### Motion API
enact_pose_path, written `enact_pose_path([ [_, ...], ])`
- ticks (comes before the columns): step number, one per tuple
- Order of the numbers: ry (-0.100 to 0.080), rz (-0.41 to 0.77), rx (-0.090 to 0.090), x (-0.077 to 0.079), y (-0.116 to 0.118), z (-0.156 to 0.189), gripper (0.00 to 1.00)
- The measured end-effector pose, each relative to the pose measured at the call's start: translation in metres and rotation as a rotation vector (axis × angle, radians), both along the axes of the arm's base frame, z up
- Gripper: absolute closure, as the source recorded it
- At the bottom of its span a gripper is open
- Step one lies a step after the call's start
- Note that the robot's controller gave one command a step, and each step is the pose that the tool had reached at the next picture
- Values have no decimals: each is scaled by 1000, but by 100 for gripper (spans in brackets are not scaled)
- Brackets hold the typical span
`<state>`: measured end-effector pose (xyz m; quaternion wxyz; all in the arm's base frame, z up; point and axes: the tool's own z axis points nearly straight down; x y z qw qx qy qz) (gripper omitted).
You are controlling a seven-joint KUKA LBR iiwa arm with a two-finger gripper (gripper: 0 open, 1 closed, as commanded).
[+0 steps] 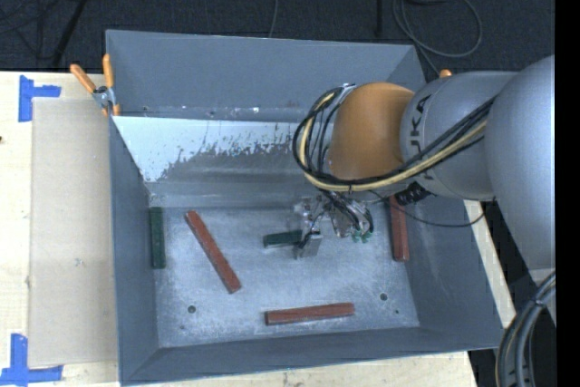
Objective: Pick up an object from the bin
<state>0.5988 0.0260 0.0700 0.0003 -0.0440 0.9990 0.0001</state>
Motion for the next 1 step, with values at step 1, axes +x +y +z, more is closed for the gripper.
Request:
enact_pose_path([
  [1, -10, 107, 1, 13, 30, 151, 100],
])
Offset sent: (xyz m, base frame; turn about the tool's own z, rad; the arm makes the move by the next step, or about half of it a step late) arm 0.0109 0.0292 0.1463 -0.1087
